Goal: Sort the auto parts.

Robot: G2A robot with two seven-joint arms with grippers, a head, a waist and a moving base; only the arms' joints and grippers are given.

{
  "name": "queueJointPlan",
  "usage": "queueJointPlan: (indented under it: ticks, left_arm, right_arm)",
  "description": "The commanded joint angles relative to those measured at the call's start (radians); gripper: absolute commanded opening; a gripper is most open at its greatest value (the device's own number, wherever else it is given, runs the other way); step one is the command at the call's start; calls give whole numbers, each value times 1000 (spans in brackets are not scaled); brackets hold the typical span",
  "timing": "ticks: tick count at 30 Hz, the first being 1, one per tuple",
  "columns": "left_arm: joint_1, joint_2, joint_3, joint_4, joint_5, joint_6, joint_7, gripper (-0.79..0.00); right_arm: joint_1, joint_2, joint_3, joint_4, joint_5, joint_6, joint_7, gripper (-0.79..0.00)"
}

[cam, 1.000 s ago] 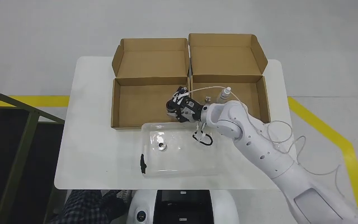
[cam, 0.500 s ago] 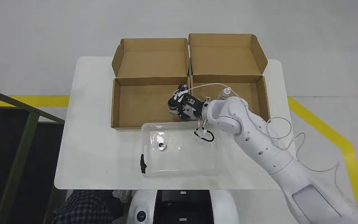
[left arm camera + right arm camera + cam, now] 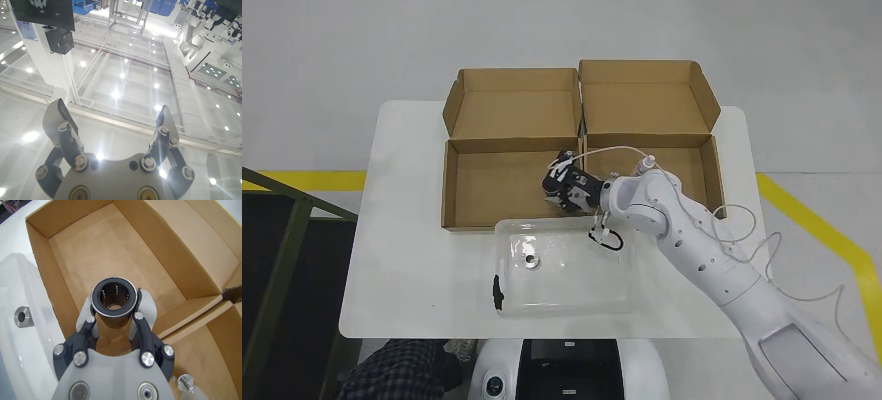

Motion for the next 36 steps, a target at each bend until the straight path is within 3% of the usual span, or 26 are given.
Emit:
queueJointPlan:
  ticks: [1,5,7,12,15,19,29,36]
  left_arm:
    - [0,0,0,0,0,0,0,0]
    - [0,0,0,0,0,0,0,0]
    - [0,0,0,0,0,0,0,0]
    - [0,0,0,0,0,0,0,0]
    - [0,0,0,0,0,0,0,0]
    - [0,0,0,0,0,0,0,0]
    - [0,0,0,0,0,0,0,0]
    - [0,0,0,0,0,0,0,0]
  right_arm:
    - [2,-4,-4,2,-2,1,4,-409]
    - [7,-12,-9,10,-3,2,8,-320]
    - [9,-15,-10,12,-4,2,10,-342]
    - [6,-18,-4,-3,-6,-4,18,-280]
    - [-4,-13,12,-45,-15,-16,17,-157]
    - [-33,1,48,-139,-36,-27,31,-95]
    - [-132,39,151,-399,-38,-88,88,-68]
    - [-232,58,155,-532,-51,-146,129,0]
